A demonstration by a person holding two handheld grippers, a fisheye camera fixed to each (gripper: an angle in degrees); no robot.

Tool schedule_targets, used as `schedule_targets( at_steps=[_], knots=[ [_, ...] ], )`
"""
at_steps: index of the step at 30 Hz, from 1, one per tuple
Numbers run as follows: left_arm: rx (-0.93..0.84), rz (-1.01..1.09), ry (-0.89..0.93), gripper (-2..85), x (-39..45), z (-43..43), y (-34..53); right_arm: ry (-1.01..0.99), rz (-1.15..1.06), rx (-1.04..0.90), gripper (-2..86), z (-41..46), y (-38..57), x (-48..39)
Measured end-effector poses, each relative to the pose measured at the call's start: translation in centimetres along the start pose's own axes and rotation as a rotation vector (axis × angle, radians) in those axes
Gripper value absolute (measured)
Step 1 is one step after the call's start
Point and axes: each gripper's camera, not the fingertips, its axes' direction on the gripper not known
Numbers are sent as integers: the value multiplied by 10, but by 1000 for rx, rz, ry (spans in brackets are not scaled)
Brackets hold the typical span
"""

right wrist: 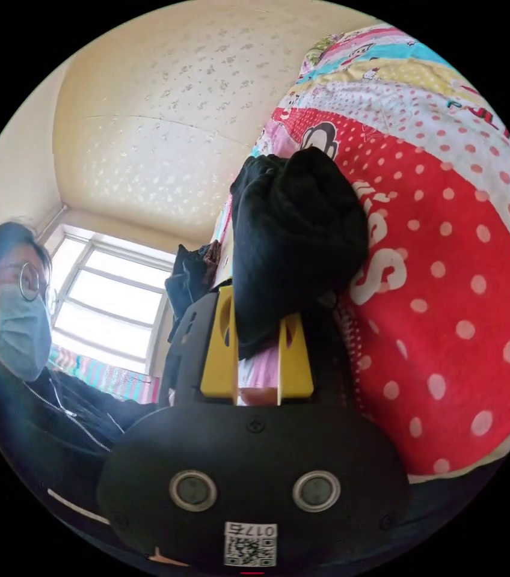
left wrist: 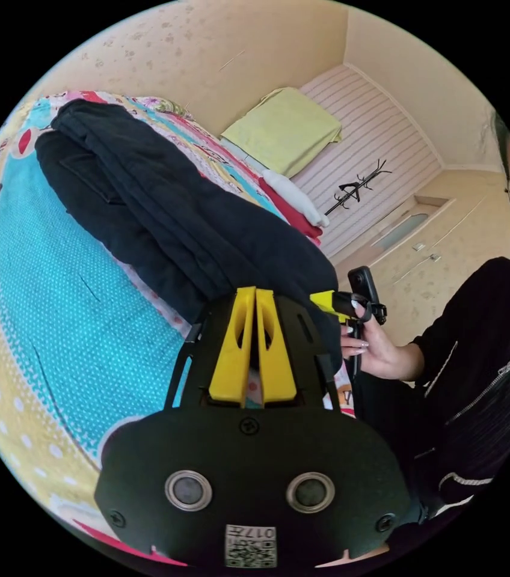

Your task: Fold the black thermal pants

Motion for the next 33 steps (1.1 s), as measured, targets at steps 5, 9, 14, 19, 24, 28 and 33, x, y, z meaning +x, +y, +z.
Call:
schedule_targets(
  at_steps=[5, 9, 14, 19, 24, 28, 33],
  knots=[
    [46, 24, -94, -10, 20, -16, 14, 92, -122, 26, 58, -4, 18, -23],
    [105, -71, -168, -10, 67, -44, 31, 116, -163, 26, 49, -23, 36, -54],
    [133, -9, -205, -10, 133, -83, 13, 46, -151, 14, 47, -87, 93, -80],
    [94, 127, -266, -9, 183, -77, -15, -93, 1, 45, 51, -151, 143, -72],
    [-209, 53, -311, -9, 173, 30, 33, -140, 132, 50, 56, -190, 161, -73],
    [-159, 102, -422, -10, 219, 16, 61, -303, 230, 54, 60, -207, 156, -72],
    [-274, 196, -309, -8, 254, -22, 55, -230, 48, -30, 59, -234, 147, -133]
  ],
)
